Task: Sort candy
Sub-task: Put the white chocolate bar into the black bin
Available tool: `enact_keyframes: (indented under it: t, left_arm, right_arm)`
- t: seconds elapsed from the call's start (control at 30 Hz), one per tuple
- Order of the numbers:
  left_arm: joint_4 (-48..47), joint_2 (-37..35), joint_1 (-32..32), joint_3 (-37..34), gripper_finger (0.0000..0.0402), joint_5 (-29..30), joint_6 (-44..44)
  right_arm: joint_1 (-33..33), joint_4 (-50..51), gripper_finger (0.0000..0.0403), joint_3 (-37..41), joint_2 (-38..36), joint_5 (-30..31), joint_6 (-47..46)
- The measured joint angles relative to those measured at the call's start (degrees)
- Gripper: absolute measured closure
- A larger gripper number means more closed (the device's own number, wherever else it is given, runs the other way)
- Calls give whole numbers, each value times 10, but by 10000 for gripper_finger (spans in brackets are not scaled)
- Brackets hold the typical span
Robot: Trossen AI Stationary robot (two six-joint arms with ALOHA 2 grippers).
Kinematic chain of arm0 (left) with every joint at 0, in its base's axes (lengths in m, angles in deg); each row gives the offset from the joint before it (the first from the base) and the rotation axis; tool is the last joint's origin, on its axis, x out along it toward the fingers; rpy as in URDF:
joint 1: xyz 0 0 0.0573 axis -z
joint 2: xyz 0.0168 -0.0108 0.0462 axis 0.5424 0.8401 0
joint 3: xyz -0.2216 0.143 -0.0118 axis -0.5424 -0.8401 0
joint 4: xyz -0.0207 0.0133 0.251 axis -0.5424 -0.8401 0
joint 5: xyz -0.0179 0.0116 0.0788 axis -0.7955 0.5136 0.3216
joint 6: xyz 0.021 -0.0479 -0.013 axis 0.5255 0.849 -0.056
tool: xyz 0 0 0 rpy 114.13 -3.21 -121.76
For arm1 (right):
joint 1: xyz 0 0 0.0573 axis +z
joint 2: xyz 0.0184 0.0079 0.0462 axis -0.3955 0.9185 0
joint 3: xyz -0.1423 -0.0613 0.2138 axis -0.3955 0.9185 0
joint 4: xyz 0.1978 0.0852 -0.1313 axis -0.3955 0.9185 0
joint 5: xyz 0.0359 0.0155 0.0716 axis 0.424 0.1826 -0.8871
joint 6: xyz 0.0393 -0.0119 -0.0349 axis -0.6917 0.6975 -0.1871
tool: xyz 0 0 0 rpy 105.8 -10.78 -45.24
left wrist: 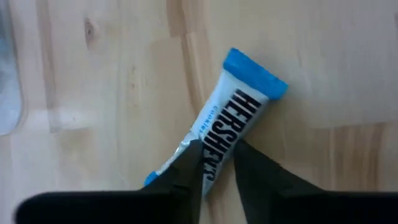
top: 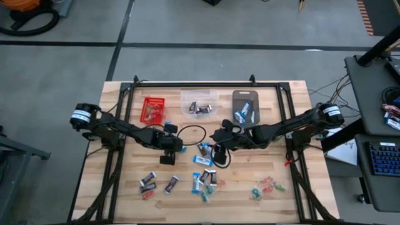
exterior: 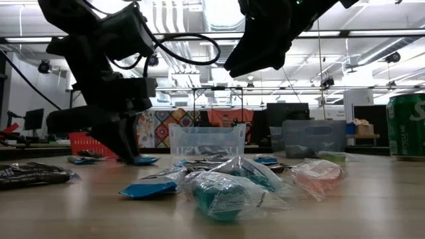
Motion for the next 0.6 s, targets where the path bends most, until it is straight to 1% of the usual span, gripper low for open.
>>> enact_keyframes:
  t: [0.1,0.17,0.43,0.6]
  left_arm:
    - [12,0,0,0,386,0,0]
    - [27,0,0,0,397,-3,0]
    - [58,-13,0,-2,401,-15,3]
    - [66,-35,1,-2,401,-15,11]
  right_arm:
    - [10,0,225,4,0,0,-1]
    - [14,0,225,10,0,0,-13]
    - [19,-6,225,31,2,5,-57]
    - [19,-47,225,50,2,5,-61]
